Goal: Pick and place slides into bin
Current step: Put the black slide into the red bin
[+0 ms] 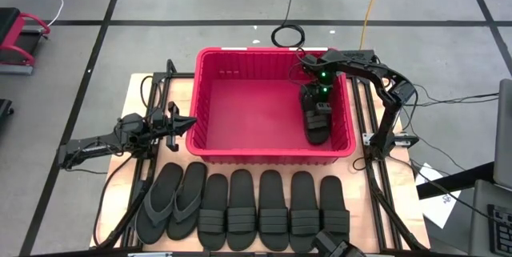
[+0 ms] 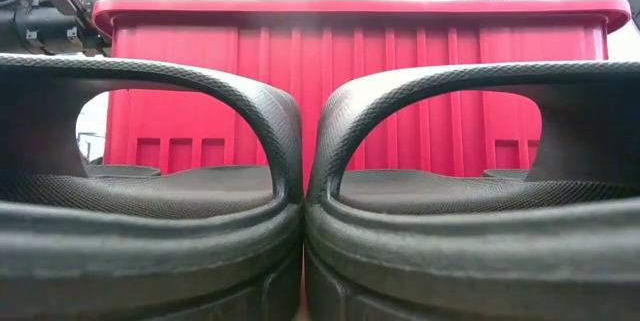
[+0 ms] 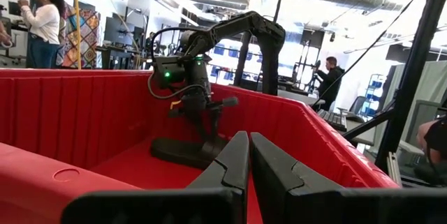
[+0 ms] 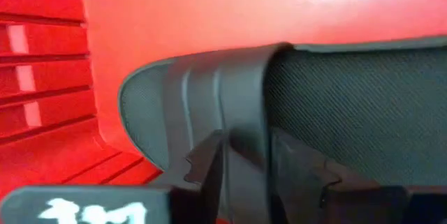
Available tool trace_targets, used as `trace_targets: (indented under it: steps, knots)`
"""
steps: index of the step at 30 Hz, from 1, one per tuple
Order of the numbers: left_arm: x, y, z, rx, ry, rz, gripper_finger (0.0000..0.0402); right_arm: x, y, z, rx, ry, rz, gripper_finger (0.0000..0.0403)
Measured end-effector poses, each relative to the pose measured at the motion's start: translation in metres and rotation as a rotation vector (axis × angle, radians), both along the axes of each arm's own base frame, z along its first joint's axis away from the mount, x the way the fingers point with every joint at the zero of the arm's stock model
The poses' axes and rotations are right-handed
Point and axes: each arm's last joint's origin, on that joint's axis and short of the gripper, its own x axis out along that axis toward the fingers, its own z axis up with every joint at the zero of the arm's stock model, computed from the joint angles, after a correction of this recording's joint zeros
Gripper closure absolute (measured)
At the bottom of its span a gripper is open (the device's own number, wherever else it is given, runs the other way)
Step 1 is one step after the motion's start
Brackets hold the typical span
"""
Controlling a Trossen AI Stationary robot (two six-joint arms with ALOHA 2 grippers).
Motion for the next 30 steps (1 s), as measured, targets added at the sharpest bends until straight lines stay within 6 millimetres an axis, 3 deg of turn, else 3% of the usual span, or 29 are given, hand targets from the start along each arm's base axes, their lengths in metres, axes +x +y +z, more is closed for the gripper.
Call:
trace_targets:
  steps: [9,15,19,21,25,30]
  knots:
    - [0.000,0.000,0.000,0.000,0.000,0.000,0.0378,-0.002,0.000,0.003,-0.045,0.055,-0.030,0.0273]
    - [0.000,0.000,0.000,-0.001,-0.001,0.000,0.0378,-0.006,0.002,0.023,-0.177,0.050,-0.068,0.0273]
    - [0.000,0.000,0.000,-0.001,-0.001,0.000,0.0378,0.000,0.006,0.042,-0.282,-0.064,-0.122,0.0277]
    - [0.000,0.000,0.000,-0.001,-0.001,0.000,0.0378,0.006,0.011,0.049,-0.305,-0.132,-0.087,0.0298]
    - [0.000,0.000,0.000,-0.003,-0.001,0.000,0.0378,0.023,0.019,0.047,-0.328,-0.182,-0.044,0.0384]
    - [0.000,0.000,0.000,-0.012,-0.003,-0.001,0.0378,0.046,0.028,0.027,-0.286,-0.183,0.002,0.0398]
